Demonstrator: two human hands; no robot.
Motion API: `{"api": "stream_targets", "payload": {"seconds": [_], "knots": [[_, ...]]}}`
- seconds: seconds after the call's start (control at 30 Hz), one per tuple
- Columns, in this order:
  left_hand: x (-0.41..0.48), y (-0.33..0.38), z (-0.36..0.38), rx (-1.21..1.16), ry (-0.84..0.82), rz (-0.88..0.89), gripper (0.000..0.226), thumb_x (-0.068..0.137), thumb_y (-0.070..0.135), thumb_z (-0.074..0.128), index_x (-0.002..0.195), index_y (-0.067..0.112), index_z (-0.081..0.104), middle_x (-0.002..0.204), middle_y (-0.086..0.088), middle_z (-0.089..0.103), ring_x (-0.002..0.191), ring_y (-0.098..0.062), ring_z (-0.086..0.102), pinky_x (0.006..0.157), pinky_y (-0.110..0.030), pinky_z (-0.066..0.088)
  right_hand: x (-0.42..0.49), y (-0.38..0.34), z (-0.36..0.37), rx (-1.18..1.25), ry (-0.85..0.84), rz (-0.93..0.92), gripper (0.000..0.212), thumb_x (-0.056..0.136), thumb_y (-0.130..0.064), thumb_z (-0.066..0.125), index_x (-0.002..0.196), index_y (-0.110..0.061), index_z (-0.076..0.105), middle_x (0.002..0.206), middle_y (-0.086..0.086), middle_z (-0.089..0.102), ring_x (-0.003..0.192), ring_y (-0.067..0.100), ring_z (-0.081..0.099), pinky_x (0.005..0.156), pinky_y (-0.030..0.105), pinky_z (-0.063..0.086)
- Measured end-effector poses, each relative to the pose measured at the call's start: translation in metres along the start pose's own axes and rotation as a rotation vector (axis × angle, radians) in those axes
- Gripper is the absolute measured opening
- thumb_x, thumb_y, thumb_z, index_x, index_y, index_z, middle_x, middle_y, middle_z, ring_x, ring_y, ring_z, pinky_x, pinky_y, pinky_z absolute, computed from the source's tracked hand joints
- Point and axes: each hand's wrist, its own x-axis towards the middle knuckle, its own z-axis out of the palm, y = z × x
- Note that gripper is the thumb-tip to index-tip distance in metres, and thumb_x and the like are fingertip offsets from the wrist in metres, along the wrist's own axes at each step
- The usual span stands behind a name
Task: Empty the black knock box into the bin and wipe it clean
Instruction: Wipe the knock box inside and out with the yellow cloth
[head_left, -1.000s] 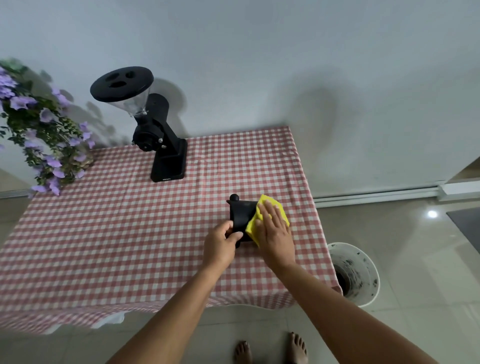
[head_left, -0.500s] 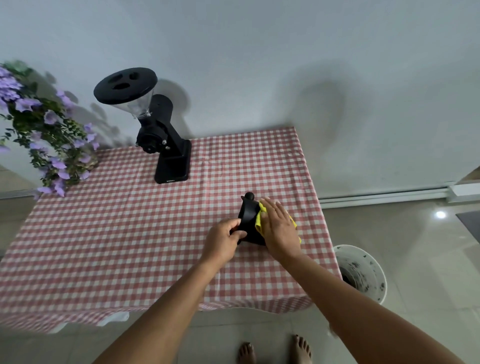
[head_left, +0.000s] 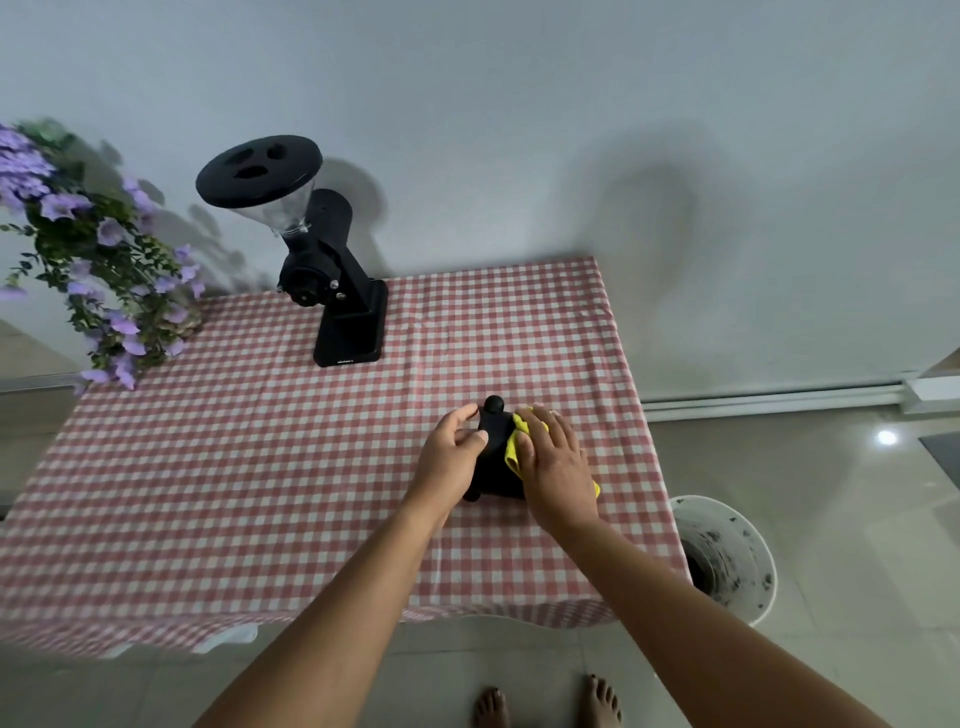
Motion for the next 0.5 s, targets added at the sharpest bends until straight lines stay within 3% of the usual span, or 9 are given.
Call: {"api": "stream_targets", "payload": {"seconds": [0.13,0.33,0.5], "knots": [[0.003,0.006,0.007,-0.015,0.035,-0.048,0.043,0.105,0.013,0.052,0.148,0.014,0.051,0.15,-0.005,0.056,0.138,-0.02,0.053,0.114,-0.036,0.045,-0.013,-0.005,0.004,-0.025,0.063,0.046,0.053,0.103,-0.046,0.017,0.151,-0.03,0.031,0.159,-0.01,0.028,0.151,0.013,0.012,0.122,0.043,0.019],[0.0,0.004,0.008,-0.031,0.061,-0.073,0.038,0.104,0.013,0.054,0.142,0.014,0.059,0.144,-0.006,0.062,0.131,-0.021,0.059,0.108,-0.04,0.052,-0.02,-0.013,0.008,-0.157,0.072,-0.176,0.054,0.104,-0.042,0.014,0.154,-0.025,0.025,0.161,-0.006,0.022,0.151,0.016,0.011,0.123,0.038,0.011],[-0.004,0.003,0.01,-0.029,0.028,-0.077,0.039,0.103,0.011,0.056,0.142,0.013,0.058,0.15,-0.005,0.056,0.141,-0.02,0.05,0.118,-0.039,0.041,-0.004,0.001,-0.003,0.029,0.075,0.199,0.052,0.104,-0.044,0.015,0.15,-0.026,0.033,0.154,-0.001,0.04,0.145,0.017,0.029,0.121,0.04,0.02]]}}
